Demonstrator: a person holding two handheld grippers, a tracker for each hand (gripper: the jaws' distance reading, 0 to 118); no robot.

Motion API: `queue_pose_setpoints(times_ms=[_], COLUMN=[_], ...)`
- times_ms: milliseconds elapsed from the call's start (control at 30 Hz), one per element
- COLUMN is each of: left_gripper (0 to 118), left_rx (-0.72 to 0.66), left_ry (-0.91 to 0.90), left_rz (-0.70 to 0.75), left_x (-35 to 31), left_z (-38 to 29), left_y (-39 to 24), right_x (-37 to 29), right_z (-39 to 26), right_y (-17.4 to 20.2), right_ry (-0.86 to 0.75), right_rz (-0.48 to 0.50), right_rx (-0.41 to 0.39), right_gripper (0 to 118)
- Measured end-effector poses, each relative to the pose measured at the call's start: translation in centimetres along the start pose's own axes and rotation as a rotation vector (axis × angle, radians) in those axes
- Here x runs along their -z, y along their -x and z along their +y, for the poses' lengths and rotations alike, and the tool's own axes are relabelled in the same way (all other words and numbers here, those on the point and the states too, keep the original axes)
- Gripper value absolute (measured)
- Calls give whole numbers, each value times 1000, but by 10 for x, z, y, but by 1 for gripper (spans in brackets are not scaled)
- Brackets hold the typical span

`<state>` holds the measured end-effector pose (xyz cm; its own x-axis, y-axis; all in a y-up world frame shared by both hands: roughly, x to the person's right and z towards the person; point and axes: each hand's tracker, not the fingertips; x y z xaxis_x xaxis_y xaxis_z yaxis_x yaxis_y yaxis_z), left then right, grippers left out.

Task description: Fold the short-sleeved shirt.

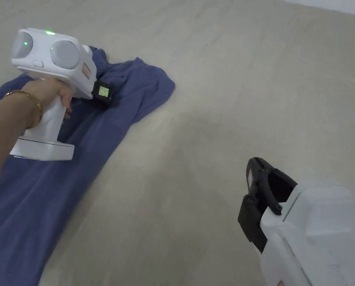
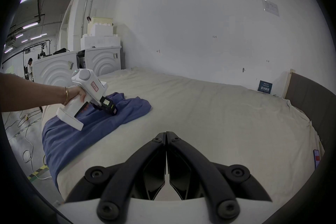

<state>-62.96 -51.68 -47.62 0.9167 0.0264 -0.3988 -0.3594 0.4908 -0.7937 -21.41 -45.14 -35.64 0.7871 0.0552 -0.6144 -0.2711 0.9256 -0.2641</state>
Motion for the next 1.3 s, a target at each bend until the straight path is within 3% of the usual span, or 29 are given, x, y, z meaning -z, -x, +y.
queue_pose_setpoints(times_ms=[67,100,133,167,333,533,1000,1300], left_gripper=[54,37,11,0,0,0,0,0], left_rx=[7,18,25,55,35,-102,-138,-83], left_ry=[0,7,8,11,-23,-226,-630,-895], left_rz=[-5,-40,-28,29,58,61,0,-78], left_x=[-5,-8,-9,-9,-25,-93,-347,-515], left_z=[3,3,4,3,-3,-13,-27,-27], left_y=[-1,-3,-6,-9,-17,-11,9,-38], right_x=[2,4,5,5,-8,-48,-161,-224], right_z=[-5,-9,-11,-12,-11,1,21,28], right_y=[-2,-5,-5,-5,-5,-7,-30,-50], right_ry=[12,19,26,31,37,-6,-109,-198], right_rz=[-5,-6,-7,-9,-12,-33,-82,-143], right_rx=[9,16,26,36,46,33,142,143], right_gripper=[0,0,0,0,0,0,0,0])
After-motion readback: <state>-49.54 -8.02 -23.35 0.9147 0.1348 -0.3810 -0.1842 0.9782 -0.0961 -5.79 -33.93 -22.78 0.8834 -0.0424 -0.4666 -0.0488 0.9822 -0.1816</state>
